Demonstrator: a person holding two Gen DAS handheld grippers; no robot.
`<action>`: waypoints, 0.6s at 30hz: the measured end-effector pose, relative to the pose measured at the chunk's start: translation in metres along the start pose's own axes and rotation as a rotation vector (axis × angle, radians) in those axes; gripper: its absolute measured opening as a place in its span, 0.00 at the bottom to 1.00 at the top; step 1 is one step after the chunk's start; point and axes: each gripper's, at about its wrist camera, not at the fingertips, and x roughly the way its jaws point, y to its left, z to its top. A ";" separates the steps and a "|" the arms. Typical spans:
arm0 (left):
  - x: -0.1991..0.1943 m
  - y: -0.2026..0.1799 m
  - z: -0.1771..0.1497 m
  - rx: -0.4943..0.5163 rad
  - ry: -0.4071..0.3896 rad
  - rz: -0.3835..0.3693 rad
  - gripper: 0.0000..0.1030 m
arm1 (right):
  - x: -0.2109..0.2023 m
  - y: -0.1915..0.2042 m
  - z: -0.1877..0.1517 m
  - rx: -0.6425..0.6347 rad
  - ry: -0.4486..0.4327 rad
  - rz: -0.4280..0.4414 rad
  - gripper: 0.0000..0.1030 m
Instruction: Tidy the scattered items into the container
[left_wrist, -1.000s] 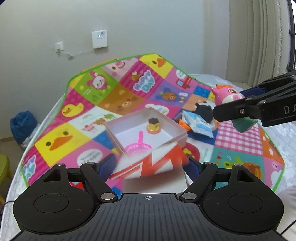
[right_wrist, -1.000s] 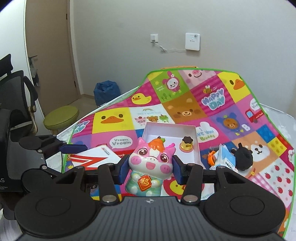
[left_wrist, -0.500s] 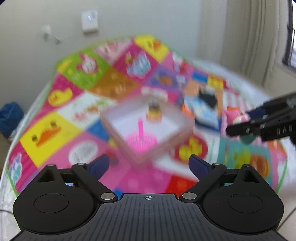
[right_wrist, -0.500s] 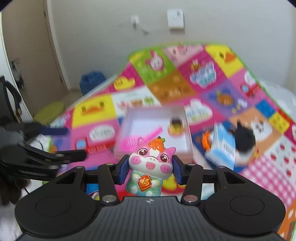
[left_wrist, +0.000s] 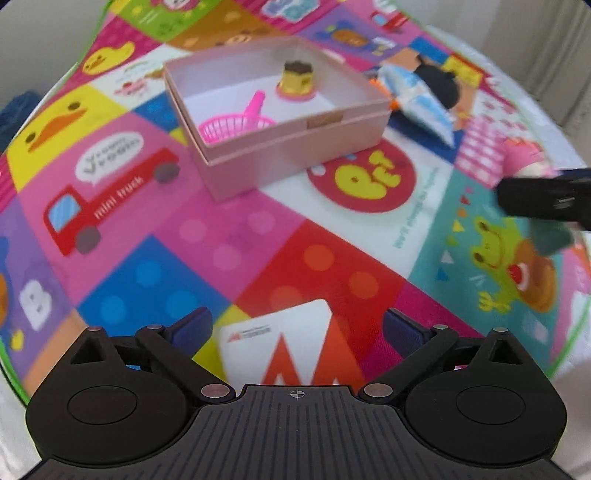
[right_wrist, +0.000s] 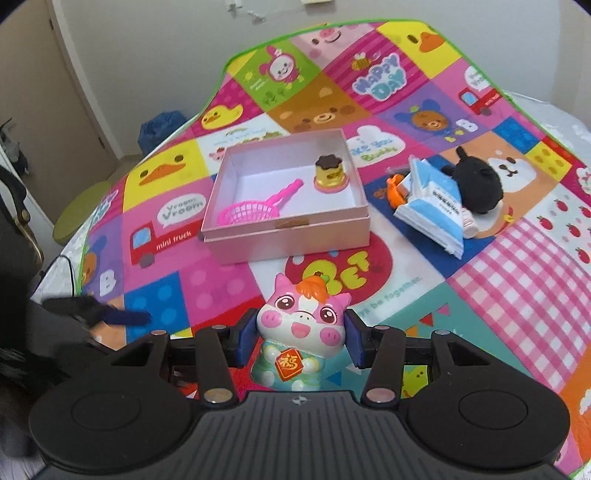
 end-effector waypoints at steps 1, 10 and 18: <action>0.006 -0.006 -0.001 0.010 0.002 0.036 0.98 | -0.003 -0.001 0.000 0.003 -0.007 0.000 0.46; 0.019 -0.016 -0.023 0.033 0.019 0.136 0.80 | -0.039 -0.009 -0.017 0.033 -0.068 0.013 0.46; -0.034 -0.025 -0.027 0.121 -0.115 0.125 0.33 | -0.062 0.005 -0.031 -0.003 -0.102 -0.007 0.46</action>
